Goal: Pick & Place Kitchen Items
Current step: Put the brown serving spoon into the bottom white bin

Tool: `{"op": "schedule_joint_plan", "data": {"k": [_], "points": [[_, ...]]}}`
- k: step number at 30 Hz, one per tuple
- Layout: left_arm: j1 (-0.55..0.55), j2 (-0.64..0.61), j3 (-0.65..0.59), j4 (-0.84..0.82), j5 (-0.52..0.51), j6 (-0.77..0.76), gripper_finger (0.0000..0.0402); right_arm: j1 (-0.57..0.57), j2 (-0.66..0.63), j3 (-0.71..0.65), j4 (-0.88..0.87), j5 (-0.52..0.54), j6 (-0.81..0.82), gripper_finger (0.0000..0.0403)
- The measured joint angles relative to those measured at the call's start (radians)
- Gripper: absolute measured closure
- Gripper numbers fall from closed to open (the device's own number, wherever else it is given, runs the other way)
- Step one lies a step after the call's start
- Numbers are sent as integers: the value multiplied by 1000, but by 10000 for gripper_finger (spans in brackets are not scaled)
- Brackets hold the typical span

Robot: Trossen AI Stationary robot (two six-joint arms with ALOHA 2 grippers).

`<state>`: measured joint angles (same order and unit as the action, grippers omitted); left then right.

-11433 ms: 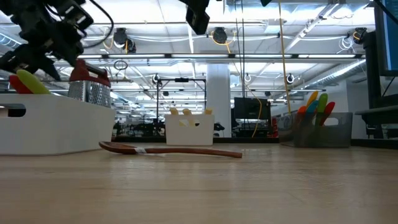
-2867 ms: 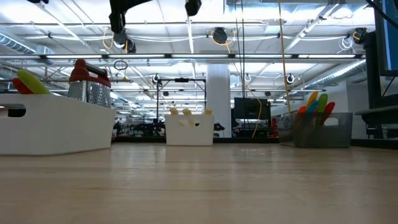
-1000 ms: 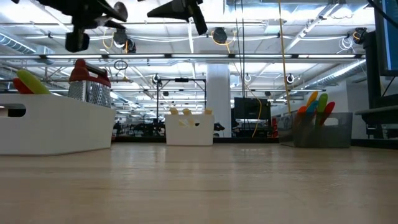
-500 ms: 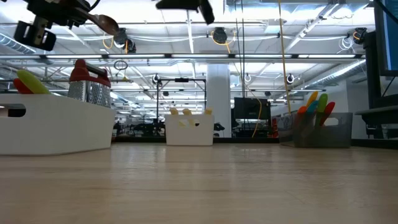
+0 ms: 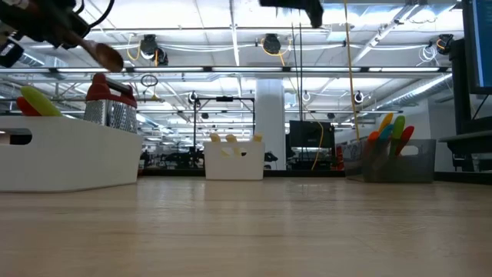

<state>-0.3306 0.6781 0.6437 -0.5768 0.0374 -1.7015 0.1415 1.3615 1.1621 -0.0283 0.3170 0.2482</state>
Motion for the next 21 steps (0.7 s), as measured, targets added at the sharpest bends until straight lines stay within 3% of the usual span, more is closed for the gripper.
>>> {"op": "schedule_joint_plan", "data": {"k": [10,21], "points": [[-2,0,0,-135,41,-192,381,6,-238,-370,417,-3,-81,401],[48,2,0,-158,61,-284,381,11,-471,-576,446,-7,-137,402]]}}
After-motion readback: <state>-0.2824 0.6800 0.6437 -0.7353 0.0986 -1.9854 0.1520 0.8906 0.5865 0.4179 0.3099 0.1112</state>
